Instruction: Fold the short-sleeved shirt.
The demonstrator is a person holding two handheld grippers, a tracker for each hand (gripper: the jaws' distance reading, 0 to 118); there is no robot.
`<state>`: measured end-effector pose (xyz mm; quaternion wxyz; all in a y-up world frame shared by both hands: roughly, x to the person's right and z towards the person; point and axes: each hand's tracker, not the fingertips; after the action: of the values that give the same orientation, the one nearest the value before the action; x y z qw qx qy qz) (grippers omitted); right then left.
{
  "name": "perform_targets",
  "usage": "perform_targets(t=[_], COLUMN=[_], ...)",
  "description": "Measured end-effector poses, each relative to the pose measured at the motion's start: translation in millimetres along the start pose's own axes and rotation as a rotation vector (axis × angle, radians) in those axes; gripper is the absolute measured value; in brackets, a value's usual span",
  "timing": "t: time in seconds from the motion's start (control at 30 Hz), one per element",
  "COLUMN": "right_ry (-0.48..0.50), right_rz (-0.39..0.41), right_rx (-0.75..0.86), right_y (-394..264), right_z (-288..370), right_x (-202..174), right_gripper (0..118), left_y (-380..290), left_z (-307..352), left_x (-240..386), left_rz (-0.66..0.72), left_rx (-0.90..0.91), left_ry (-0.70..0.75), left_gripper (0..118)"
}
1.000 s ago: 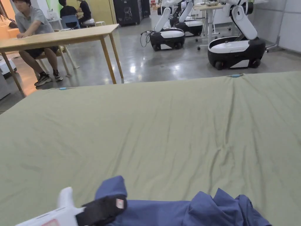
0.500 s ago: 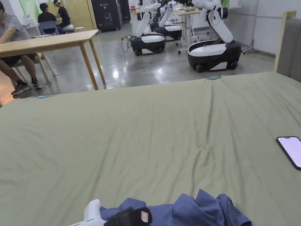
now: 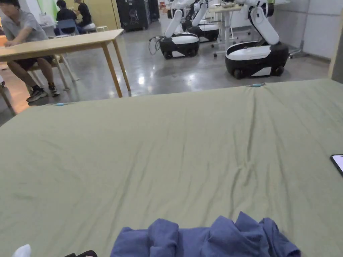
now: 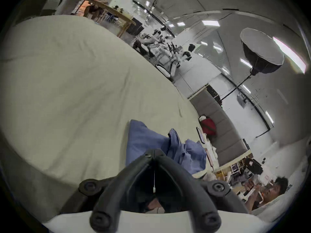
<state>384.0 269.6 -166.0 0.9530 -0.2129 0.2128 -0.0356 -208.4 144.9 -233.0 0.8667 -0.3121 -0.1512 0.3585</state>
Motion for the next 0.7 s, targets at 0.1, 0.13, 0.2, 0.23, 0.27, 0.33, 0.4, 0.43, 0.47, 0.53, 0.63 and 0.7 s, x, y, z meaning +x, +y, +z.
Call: perform_targets(t=[0.1,0.13,0.2,0.23,0.27,0.33,0.4,0.43,0.47,0.53,0.63,0.7], right_ry=[0.014,0.018,0.019,0.017,0.014,0.002,-0.018,-0.031,-0.044,-0.062,-0.083,-0.089], right_rz=[0.008,0.012,0.023,0.029,0.031,0.030,0.025,0.022,0.019,0.009,-0.001,-0.005], right_rx=[0.000,0.000,0.002,0.004,0.007,0.011,0.014,0.013,0.013,0.006,0.000,-0.004], right_y=[2.1,2.9,3.4,3.5,3.4,3.0,1.3,0.1,-1.3,-1.6,-3.5,-5.2], right_z=[-4.5,-5.0,-2.9,-0.6,2.1,8.3,14.9,18.3,21.1,24.0,24.5,24.0], right_x=[-3.3,-5.2,-7.6,-8.3,-8.6,-7.9,-6.5,-5.7,-4.8,-1.7,1.4,3.1], right_gripper=[1,1,1,1,1,1,1,1,1,1,1,1], left_y=[-5.8,-7.5,-5.6,-6.2,-7.9,-15.6,-23.6,-28.2,-34.5,-42.0,-51.7,-52.6], left_z=[-27.6,-41.1,-69.6,-88.1,-103.9,-135.0,-155.2,-162.0,-166.4,-179.4,-193.3,-198.1], left_x=[9.4,14.6,0.7,-0.8,0.1,4.6,21.0,32.9,41.5,54.2,60.5,59.1], left_rz=[-0.007,-0.028,-0.066,-0.065,-0.054,-0.031,-0.052,-0.091,-0.117,-0.135,-0.127,-0.138], left_rx=[-0.043,-0.072,-0.129,-0.174,-0.217,-0.290,-0.328,-0.339,-0.343,-0.360,-0.368,-0.363], left_ry=[-0.048,-0.067,-0.088,-0.097,-0.094,-0.111,-0.138,-0.151,-0.168,-0.207,-0.199,-0.179], left_gripper=[0,0,0,0,0,0,0,0,0,0,0,0])
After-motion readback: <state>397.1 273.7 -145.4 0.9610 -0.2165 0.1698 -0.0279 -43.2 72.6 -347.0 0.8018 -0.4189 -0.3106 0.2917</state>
